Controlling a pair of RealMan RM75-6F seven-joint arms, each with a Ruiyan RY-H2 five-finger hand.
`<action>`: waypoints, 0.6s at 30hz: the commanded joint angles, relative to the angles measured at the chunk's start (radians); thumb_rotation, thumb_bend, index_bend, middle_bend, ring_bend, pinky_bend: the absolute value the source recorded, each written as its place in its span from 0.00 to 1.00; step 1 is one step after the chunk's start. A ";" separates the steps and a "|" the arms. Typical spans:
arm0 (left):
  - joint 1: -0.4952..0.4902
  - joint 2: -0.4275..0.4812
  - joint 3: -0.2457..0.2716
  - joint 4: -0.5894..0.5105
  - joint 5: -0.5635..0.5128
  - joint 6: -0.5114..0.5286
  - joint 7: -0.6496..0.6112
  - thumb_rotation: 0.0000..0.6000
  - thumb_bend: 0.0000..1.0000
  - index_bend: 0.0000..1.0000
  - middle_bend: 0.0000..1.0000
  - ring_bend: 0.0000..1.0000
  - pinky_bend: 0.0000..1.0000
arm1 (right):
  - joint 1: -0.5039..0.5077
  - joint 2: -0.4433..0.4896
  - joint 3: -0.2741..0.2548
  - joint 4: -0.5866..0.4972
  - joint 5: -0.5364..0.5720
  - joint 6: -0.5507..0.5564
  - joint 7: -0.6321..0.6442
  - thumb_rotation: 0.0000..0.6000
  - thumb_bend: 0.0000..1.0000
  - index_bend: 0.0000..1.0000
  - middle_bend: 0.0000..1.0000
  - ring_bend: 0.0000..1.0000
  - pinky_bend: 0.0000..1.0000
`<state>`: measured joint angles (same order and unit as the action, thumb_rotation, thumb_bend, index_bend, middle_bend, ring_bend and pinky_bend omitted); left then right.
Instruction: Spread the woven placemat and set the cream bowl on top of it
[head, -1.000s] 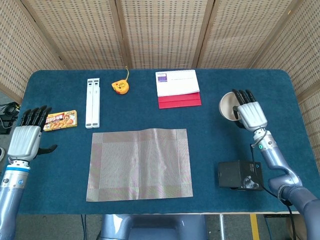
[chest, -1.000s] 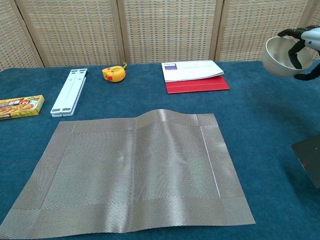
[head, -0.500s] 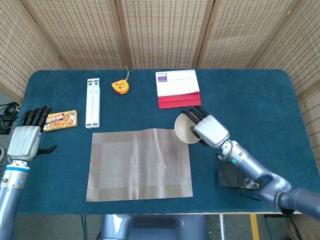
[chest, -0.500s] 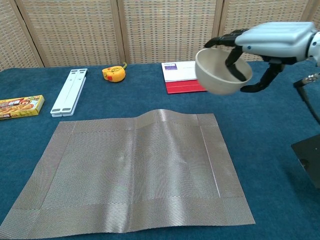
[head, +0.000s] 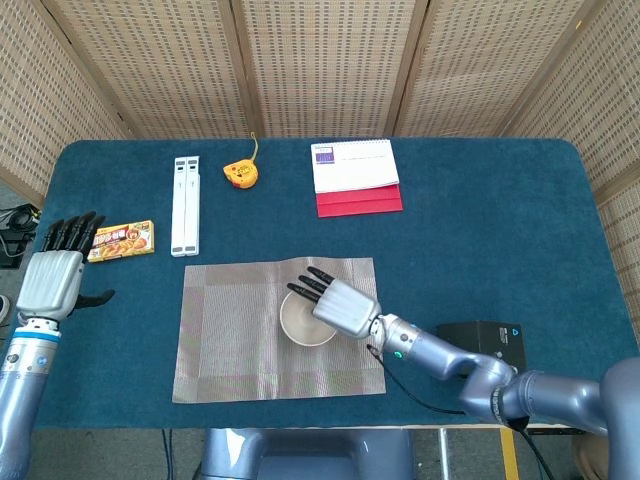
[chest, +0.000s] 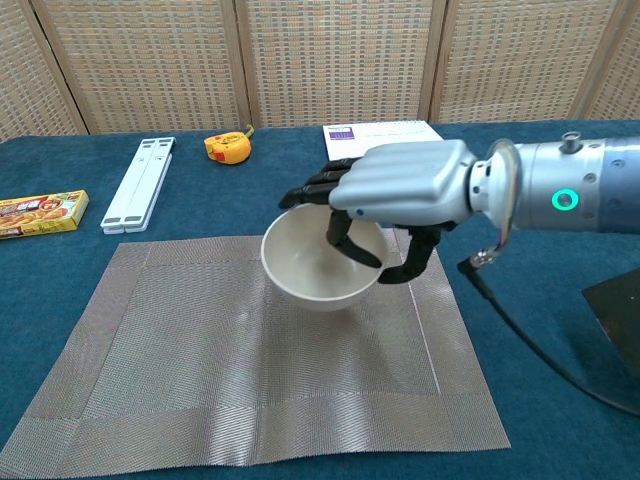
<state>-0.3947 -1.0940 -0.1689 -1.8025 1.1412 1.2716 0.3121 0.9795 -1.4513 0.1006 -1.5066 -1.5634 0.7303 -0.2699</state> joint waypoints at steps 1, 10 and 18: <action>-0.001 0.000 0.000 0.001 -0.003 -0.002 0.001 1.00 0.00 0.00 0.00 0.00 0.00 | 0.029 -0.044 0.013 0.000 0.023 -0.026 -0.044 1.00 0.46 0.70 0.00 0.00 0.00; -0.001 0.000 0.002 -0.001 -0.001 -0.004 0.003 1.00 0.00 0.00 0.00 0.00 0.00 | 0.060 -0.102 0.001 0.012 0.067 -0.069 -0.149 1.00 0.46 0.70 0.00 0.00 0.00; 0.000 0.002 0.001 -0.002 -0.002 -0.003 -0.002 1.00 0.00 0.00 0.00 0.00 0.00 | 0.060 -0.111 -0.003 0.018 0.121 -0.069 -0.226 1.00 0.31 0.49 0.00 0.00 0.00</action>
<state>-0.3943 -1.0918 -0.1681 -1.8042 1.1396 1.2690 0.3098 1.0405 -1.5645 0.0991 -1.4864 -1.4487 0.6614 -0.4890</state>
